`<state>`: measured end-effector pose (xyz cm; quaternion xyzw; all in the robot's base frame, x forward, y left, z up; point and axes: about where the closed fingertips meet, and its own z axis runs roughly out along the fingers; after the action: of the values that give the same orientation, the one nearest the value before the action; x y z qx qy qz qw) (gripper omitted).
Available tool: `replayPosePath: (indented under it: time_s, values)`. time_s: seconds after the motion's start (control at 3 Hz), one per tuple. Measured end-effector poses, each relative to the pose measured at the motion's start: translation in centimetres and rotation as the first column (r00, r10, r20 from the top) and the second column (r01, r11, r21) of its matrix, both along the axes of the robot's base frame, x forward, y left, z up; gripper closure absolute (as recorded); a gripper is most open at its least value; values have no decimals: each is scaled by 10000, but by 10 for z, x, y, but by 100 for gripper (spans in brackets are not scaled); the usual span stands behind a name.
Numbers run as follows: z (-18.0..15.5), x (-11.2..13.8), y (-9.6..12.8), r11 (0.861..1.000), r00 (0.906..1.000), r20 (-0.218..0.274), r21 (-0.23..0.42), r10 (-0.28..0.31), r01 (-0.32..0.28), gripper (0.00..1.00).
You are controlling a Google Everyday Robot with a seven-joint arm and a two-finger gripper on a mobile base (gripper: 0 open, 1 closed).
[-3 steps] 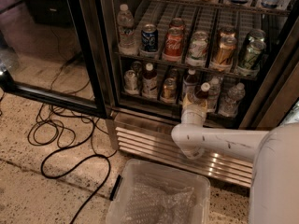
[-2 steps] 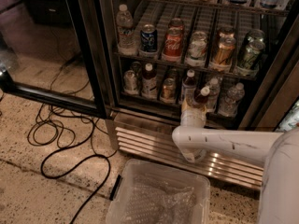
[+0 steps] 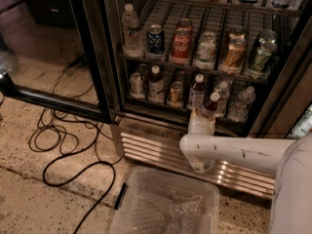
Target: Pick blue plastic bottle from bottom shelf of fridge
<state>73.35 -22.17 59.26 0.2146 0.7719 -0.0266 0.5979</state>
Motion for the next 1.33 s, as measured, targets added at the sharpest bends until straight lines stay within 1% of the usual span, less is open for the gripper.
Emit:
replayPosePath:
  time_s: [0.67, 1.0, 1.33]
  values:
    - [-7, -1, 0, 10000, 10000, -27, 21, 7, -7, 100]
    - [-10, -11, 1, 9992, 9999, -159, 409, -26, 32, 100]
    - [-17, -29, 6, 9958, 9992, -401, 919, 1, 36, 100]
